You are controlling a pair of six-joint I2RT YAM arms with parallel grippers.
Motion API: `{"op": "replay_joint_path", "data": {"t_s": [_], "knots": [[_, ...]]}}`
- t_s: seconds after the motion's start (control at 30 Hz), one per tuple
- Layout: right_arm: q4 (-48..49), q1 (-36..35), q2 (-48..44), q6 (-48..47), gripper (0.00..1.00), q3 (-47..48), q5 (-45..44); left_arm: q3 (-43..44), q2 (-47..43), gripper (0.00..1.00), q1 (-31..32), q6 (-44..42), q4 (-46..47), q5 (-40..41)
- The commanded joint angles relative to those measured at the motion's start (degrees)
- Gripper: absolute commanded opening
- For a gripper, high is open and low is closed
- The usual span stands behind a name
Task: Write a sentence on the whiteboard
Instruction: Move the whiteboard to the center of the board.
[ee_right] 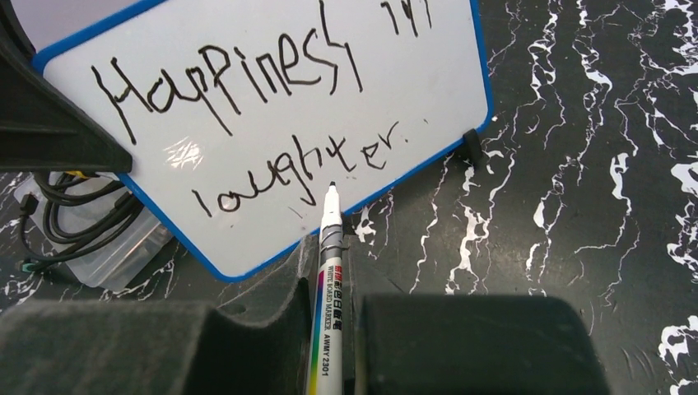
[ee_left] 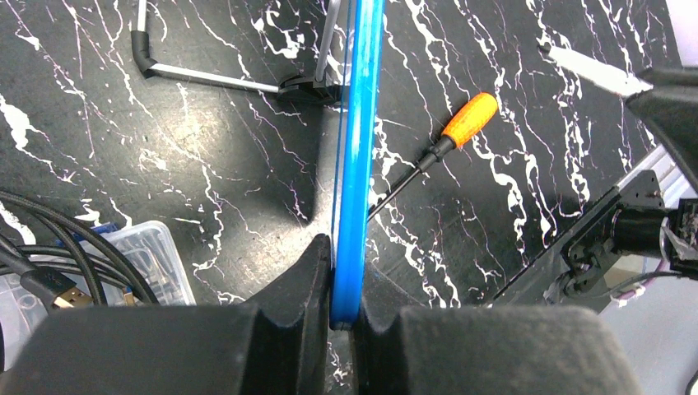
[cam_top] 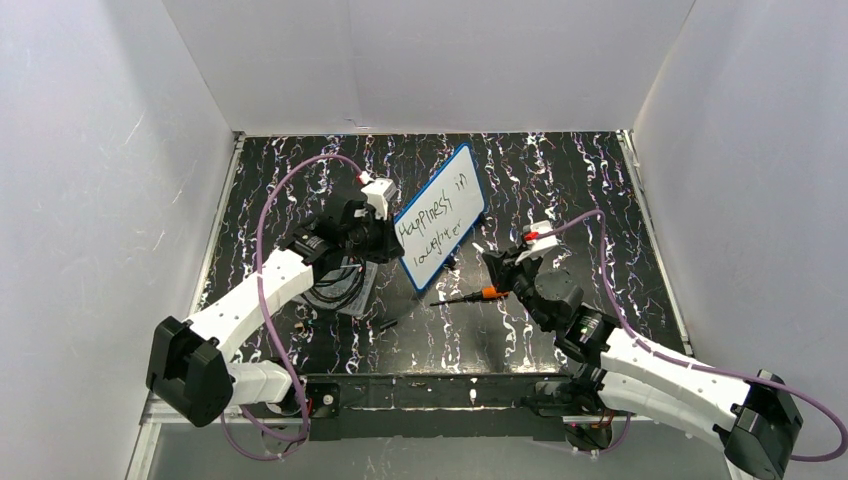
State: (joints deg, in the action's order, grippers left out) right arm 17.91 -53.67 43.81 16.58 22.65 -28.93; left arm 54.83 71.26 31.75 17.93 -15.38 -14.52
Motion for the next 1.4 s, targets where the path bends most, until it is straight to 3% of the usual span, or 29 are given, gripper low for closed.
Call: {"op": "replay_joint_path", "data": {"t_s": [0.0,0.6,1.1,1.13,1.37], "knots": [[0.2,-0.2,-1.6,0.3,0.01,-1.1,-1.8,3.4,0.7,0.00,0.7,3.5,3.5,3.3],[-0.8,-0.2,-4.1,0.7,0.01,-2.7,-2.8,4.8,3.6,0.00,6.7,3.7,10.6,16.5],[-3.0,-0.2,-5.4,1.1,0.01,-2.5,-3.8,2.1,4.4,0.00,7.6,3.6,12.4,17.6],[-3.2,-0.2,-5.4,1.0,0.01,-2.4,-3.8,1.7,3.9,0.02,7.6,3.6,12.0,17.4],[-8.4,-0.2,-6.1,1.2,0.01,0.4,-4.0,-0.8,-0.1,0.52,7.6,3.1,9.9,15.8]]}}
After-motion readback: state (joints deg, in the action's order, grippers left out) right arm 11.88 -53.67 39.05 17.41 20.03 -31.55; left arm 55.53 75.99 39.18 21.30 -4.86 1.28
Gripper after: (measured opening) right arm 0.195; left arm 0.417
